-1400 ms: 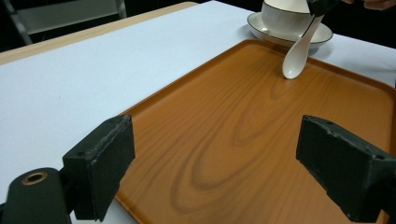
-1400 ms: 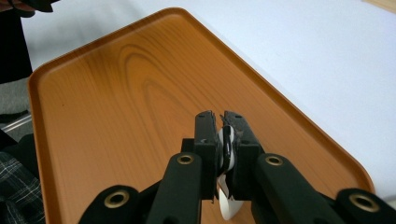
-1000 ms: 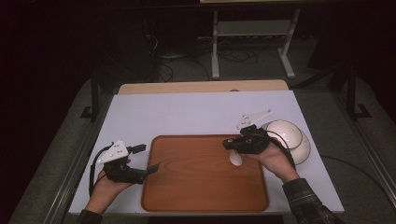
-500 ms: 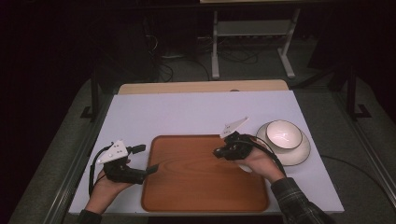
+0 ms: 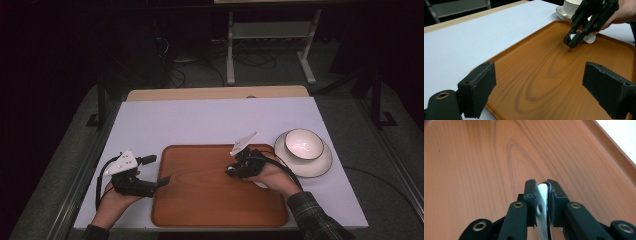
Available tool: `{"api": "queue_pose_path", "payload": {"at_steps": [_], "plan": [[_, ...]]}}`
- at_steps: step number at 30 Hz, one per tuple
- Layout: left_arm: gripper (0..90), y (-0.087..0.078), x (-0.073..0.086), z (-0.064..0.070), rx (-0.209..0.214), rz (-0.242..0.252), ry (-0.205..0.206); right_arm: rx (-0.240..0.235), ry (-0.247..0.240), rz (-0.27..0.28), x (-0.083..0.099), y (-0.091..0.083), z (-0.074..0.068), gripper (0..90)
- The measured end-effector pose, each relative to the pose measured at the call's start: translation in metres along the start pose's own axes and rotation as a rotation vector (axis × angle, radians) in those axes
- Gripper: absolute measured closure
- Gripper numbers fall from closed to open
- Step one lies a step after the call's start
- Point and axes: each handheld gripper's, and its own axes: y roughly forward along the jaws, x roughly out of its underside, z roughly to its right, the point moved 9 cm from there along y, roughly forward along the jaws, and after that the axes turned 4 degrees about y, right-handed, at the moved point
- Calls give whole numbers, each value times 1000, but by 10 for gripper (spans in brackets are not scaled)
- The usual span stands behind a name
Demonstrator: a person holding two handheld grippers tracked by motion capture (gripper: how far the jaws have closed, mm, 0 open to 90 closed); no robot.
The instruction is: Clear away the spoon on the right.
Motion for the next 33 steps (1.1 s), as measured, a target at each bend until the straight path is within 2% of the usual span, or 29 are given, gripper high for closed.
{"api": "queue_pose_path", "payload": {"at_steps": [8,16,19,22,26,30,33], "plan": [[111,0,1,0,1,-7,1,4,-23,-20,3,5,-3,732],[111,0,1,0,0,-7,0,13,-36,-20,3,5,-4,577],[111,0,1,0,2,-8,2,3,-16,3,2,1,-3,480],[111,0,1,0,1,-5,-1,-1,-1,27,1,-5,-2,347],[111,0,2,0,3,-6,0,-1,12,66,0,-17,-4,238],[111,0,1,1,4,-7,1,1,33,114,-2,-32,-7,182],[111,0,1,1,6,-7,1,7,34,152,-2,-43,-6,178]]}}
